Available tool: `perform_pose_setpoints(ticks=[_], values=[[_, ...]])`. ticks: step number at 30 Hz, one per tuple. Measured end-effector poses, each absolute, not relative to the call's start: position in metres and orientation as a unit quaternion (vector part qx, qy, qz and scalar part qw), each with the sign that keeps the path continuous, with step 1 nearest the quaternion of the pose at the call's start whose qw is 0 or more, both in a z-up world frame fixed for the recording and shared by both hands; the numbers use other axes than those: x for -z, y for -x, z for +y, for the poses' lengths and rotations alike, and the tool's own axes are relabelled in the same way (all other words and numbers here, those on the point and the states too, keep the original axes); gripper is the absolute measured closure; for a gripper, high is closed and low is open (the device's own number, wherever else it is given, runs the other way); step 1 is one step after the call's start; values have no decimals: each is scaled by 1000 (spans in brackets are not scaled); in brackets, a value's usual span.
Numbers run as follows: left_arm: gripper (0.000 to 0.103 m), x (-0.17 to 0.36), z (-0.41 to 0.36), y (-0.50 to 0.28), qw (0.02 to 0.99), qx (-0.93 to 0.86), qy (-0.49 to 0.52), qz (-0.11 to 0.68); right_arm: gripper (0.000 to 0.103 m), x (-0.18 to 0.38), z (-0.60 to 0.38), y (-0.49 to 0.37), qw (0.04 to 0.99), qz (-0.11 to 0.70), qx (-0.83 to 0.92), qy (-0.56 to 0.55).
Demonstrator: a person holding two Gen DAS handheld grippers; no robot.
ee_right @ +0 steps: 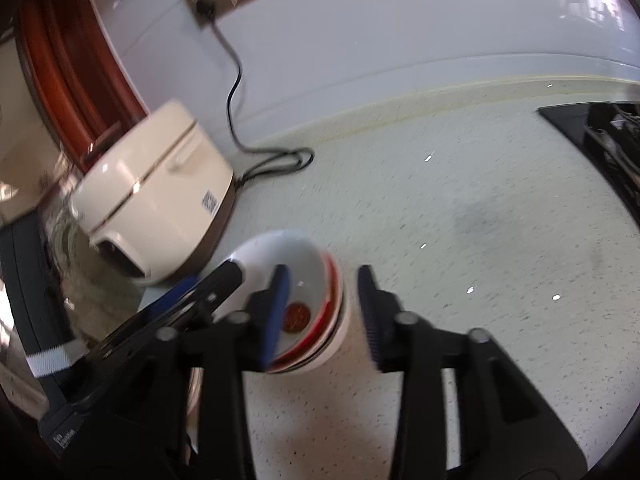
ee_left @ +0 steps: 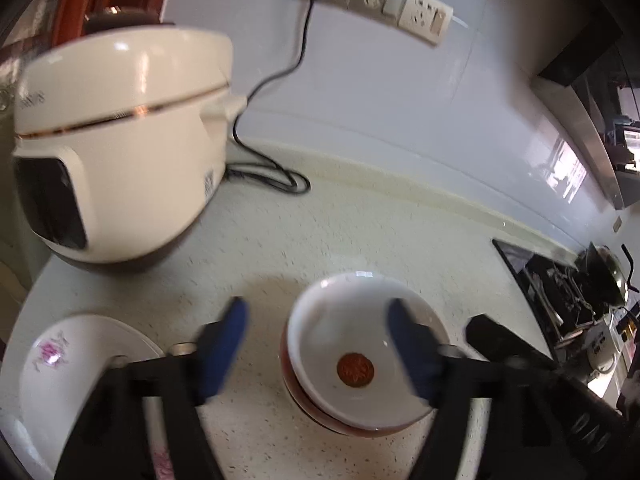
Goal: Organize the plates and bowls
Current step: 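Lower the red-rimmed bowl into the flower-pattern bowl, then open both grippers to release the red-rimmed bowl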
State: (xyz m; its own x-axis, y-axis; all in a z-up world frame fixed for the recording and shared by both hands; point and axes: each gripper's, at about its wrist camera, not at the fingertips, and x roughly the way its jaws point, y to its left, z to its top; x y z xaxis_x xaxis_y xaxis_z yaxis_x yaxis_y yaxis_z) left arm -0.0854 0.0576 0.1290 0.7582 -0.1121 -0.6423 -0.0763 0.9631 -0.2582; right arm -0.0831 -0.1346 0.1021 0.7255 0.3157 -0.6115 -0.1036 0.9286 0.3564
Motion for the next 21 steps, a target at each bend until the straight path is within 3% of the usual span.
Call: perform_pose_setpoints(ticks=[7, 21], values=[[19, -130, 80, 77, 915, 35, 191, 354, 35, -100, -158, 83, 908, 352, -116, -197], [17, -87, 87, 42, 844, 88, 263, 459, 29, -49, -159, 74, 836, 428, -179, -292]])
